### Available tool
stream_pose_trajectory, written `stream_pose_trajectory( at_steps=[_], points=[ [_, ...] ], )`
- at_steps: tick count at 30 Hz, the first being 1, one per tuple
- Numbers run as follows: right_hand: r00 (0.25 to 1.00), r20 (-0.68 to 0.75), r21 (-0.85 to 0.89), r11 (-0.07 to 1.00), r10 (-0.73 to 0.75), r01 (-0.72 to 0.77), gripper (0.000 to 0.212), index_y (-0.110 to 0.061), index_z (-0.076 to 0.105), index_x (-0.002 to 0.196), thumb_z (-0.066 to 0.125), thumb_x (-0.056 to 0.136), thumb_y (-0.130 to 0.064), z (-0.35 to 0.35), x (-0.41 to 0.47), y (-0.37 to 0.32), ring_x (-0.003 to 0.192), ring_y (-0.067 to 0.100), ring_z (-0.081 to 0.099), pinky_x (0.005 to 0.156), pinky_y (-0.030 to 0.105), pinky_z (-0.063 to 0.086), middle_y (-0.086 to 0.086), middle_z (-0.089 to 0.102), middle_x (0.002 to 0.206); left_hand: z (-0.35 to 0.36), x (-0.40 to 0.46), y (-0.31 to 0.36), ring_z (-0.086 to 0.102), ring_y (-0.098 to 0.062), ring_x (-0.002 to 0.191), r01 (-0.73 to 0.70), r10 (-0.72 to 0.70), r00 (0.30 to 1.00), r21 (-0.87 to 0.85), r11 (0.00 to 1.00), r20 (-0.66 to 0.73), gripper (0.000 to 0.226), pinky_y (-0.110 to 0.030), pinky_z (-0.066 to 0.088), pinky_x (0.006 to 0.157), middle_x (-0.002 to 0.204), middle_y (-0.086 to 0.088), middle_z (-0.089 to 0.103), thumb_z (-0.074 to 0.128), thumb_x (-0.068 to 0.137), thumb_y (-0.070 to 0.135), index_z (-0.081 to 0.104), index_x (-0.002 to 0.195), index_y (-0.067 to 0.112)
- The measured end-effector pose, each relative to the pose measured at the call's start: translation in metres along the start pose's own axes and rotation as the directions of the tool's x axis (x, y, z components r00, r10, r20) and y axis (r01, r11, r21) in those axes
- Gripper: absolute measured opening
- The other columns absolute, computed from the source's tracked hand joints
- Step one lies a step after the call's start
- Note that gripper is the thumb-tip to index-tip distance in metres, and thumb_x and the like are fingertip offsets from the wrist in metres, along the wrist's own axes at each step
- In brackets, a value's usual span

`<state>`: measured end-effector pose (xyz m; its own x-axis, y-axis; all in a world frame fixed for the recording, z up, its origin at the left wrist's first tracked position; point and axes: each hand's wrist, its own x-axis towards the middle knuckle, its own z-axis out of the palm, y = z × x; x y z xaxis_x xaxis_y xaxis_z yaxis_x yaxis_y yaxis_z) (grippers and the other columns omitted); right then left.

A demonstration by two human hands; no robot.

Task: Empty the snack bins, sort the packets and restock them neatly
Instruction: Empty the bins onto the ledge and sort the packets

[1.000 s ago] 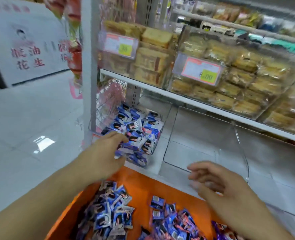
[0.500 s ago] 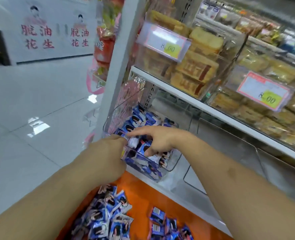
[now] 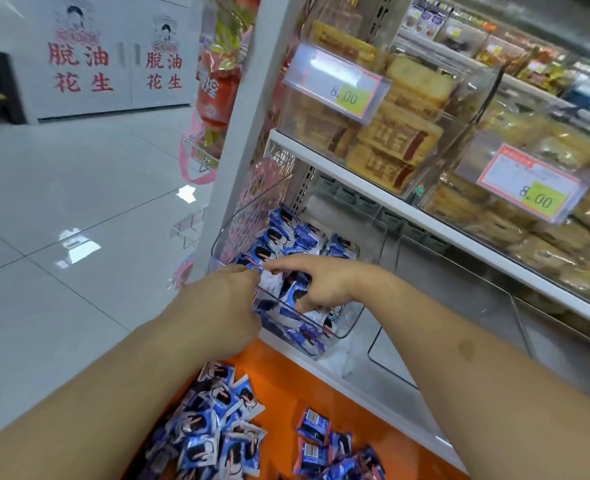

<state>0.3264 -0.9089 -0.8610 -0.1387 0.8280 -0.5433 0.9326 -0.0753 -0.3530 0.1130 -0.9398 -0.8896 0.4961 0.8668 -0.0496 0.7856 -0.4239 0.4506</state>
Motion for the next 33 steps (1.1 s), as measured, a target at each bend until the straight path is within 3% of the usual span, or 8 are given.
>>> stream_pose_trajectory(
  at_steps=[2,9,11,14,19,21,25,33],
  points=[
    [0.998,0.061,-0.017,1.0,0.022,-0.021,0.09,-0.059,0.037,0.152,0.068,0.095,0.003,0.0,0.002,-0.007,0.104,0.016,0.066,0.062,0.021,0.056,-0.013,0.021,0.171,0.0,0.0,0.0,0.059,-0.017,0.108,0.001,-0.001,1.0,-0.004,1.0,0.001,0.057,-0.039,0.057,0.09,0.134,0.002,0.053,0.065,0.096,0.025,0.045,0.15,0.023],
    [0.995,-0.097,0.069,0.997,-0.033,0.04,0.058,-0.04,0.072,0.127,0.079,0.088,0.003,0.004,0.001,-0.004,0.081,0.004,0.064,0.054,0.018,0.053,-0.013,0.053,0.152,-0.004,0.0,0.0,0.057,-0.018,0.117,-0.007,0.008,1.0,-0.023,1.0,0.013,0.055,-0.038,0.055,0.097,0.136,0.001,0.055,0.067,0.095,0.026,0.048,0.147,0.026],
    [0.987,-0.154,0.116,0.992,-0.04,0.058,0.052,-0.035,0.076,0.122,0.081,0.087,0.003,0.005,-0.004,0.002,0.062,-0.005,0.062,0.051,0.011,0.046,-0.031,0.07,0.115,-0.005,-0.001,0.001,0.057,-0.019,0.117,-0.011,0.011,1.0,-0.024,1.0,0.006,0.054,-0.038,0.055,0.097,0.135,0.0,0.056,0.067,0.095,0.027,0.049,0.146,0.024],
    [0.959,-0.278,0.124,0.989,-0.047,0.085,0.045,-0.03,0.077,0.12,0.084,0.085,-0.001,0.003,-0.015,0.005,0.042,-0.015,0.048,0.05,0.005,0.035,-0.037,0.056,0.055,-0.004,0.001,-0.001,0.058,-0.02,0.117,-0.012,0.012,1.0,-0.028,1.0,0.015,0.051,-0.039,0.056,0.096,0.132,-0.002,0.058,0.068,0.095,0.028,0.053,0.143,0.021],
    [0.869,-0.49,0.262,0.94,-0.065,0.218,0.045,-0.029,0.079,0.117,0.085,0.084,0.0,-0.003,-0.047,0.001,0.045,0.014,0.045,0.049,0.025,0.043,-0.024,0.067,0.065,-0.008,0.002,0.008,0.059,-0.017,0.122,-0.001,-0.028,0.993,-0.253,0.968,-0.111,0.051,-0.029,0.048,0.096,0.142,0.003,0.058,0.066,0.098,0.039,0.051,0.145,0.026],
    [0.841,-0.532,0.294,0.909,-0.1,0.294,0.048,-0.036,0.079,0.114,0.086,0.082,-0.001,-0.001,-0.067,-0.002,0.058,0.023,0.053,0.055,0.032,0.052,-0.018,0.076,0.096,-0.013,0.0,0.018,0.063,-0.013,0.113,0.01,-0.074,0.99,-0.467,0.884,-0.119,0.057,-0.03,0.05,0.095,0.136,0.007,0.06,0.066,0.094,0.054,0.049,0.144,0.03],
    [0.805,-0.564,0.235,0.9,-0.183,0.368,0.051,-0.037,0.078,0.118,0.088,0.08,-0.004,0.019,-0.106,0.003,0.116,-0.003,0.064,0.093,0.02,0.054,-0.025,0.069,0.126,-0.016,-0.011,0.039,0.078,-0.015,0.083,0.082,-0.04,0.997,-0.829,0.554,0.072,0.056,-0.027,0.063,0.077,0.111,0.002,0.072,0.075,0.092,0.039,0.051,0.141,0.026],
    [0.641,-0.767,0.311,0.852,-0.037,0.422,0.056,-0.032,0.079,0.118,0.088,0.076,0.004,0.052,-0.162,0.027,0.109,0.005,0.068,0.091,0.024,0.058,-0.017,0.074,0.121,-0.009,-0.033,0.09,0.078,-0.022,0.085,0.035,0.057,0.997,-0.936,0.351,0.059,0.028,-0.028,0.064,0.075,0.092,0.003,0.08,0.078,0.089,0.011,0.068,0.113,0.022]
  ],
)
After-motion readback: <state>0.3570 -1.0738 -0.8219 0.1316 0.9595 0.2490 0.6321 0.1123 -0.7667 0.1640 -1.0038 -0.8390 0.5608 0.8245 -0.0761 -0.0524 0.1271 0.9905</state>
